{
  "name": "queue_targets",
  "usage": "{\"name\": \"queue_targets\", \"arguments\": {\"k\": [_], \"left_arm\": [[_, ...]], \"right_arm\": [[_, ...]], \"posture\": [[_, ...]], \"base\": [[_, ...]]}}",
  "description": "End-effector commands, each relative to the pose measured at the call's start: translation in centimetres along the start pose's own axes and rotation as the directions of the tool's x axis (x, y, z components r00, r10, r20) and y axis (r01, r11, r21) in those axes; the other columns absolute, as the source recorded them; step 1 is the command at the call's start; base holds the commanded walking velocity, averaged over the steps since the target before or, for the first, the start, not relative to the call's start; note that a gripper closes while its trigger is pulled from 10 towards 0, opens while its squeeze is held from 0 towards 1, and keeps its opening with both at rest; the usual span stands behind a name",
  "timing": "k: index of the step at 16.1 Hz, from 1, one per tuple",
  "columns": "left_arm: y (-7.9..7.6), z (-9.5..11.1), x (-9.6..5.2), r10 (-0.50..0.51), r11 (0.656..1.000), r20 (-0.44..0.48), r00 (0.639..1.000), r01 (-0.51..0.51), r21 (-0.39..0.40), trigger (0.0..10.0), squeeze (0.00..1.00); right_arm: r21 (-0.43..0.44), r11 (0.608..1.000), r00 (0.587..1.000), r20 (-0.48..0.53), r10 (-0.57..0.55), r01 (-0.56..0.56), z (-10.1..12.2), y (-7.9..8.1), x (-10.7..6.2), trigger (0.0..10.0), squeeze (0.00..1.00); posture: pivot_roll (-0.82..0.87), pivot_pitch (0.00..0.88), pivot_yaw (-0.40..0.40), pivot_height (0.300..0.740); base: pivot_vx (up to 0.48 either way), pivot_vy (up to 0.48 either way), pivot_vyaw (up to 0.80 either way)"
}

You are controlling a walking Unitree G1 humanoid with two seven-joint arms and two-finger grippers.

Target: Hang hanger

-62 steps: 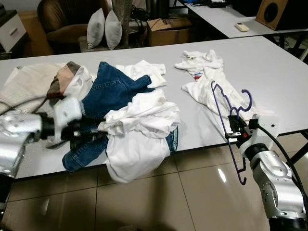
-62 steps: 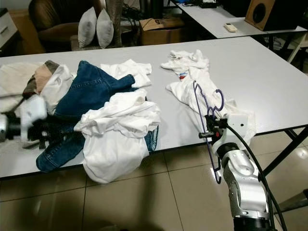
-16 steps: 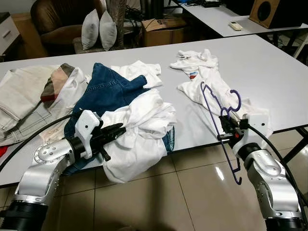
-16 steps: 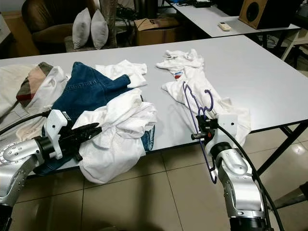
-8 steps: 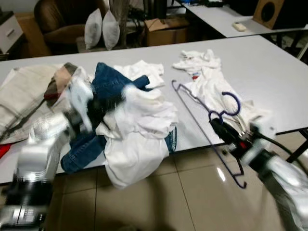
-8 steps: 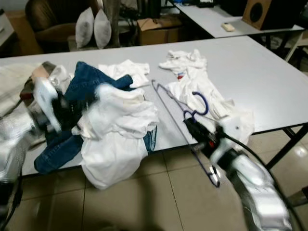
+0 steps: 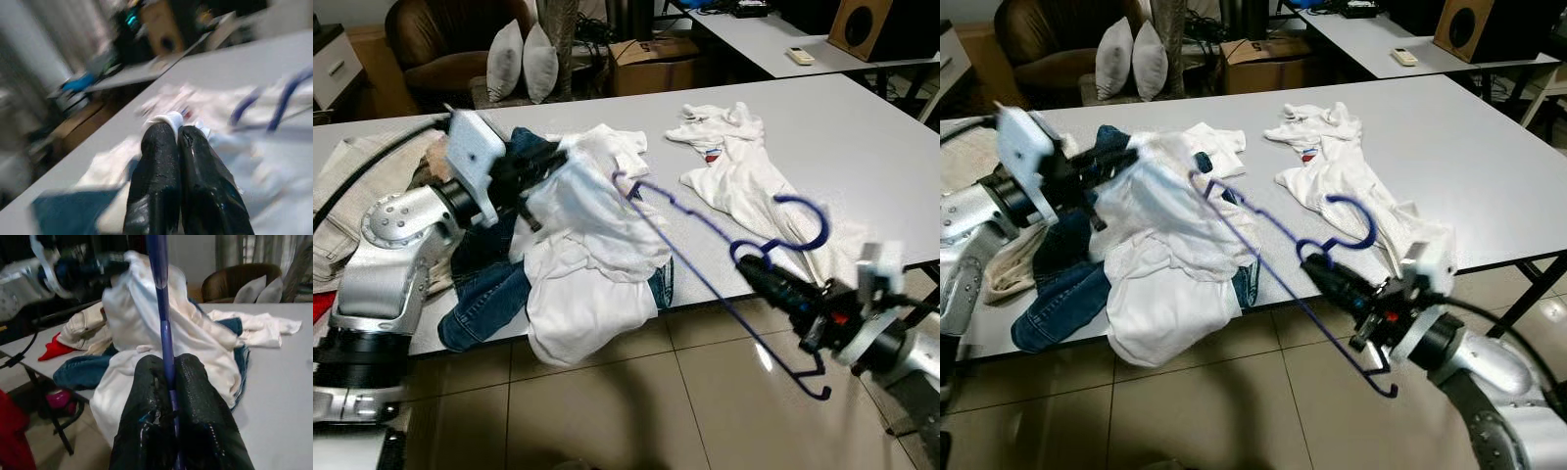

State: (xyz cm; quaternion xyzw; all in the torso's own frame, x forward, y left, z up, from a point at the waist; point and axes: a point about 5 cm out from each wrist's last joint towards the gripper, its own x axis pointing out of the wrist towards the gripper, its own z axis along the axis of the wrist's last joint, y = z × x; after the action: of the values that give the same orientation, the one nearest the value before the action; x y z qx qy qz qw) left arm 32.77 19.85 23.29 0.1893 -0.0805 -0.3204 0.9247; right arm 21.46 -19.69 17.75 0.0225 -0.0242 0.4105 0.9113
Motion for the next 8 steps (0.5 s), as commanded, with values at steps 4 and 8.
{"name": "queue_targets", "arguments": {"k": [4,8], "left_arm": [[0.6,2.7,0.4,-0.061,0.998,0.11,0.992,0.062,-0.009,0.0,0.0],[-2.7,0.4,0.7,-0.178,0.984,0.026,0.984,0.178,0.002,0.0,0.0]], "right_arm": [[0.004,0.999,0.997,0.062,0.045,-0.045,1.5,0.3,0.3,10.0,0.0],[0.031,0.998,0.998,0.03,0.058,-0.059,0.8,0.8,0.3,10.0,0.0]], "posture": [[-0.01,0.0,0.067,0.74],[-0.01,0.0,0.068,0.74]], "base": [[0.0,0.0,0.0],[0.0,0.0,0.0]]}}
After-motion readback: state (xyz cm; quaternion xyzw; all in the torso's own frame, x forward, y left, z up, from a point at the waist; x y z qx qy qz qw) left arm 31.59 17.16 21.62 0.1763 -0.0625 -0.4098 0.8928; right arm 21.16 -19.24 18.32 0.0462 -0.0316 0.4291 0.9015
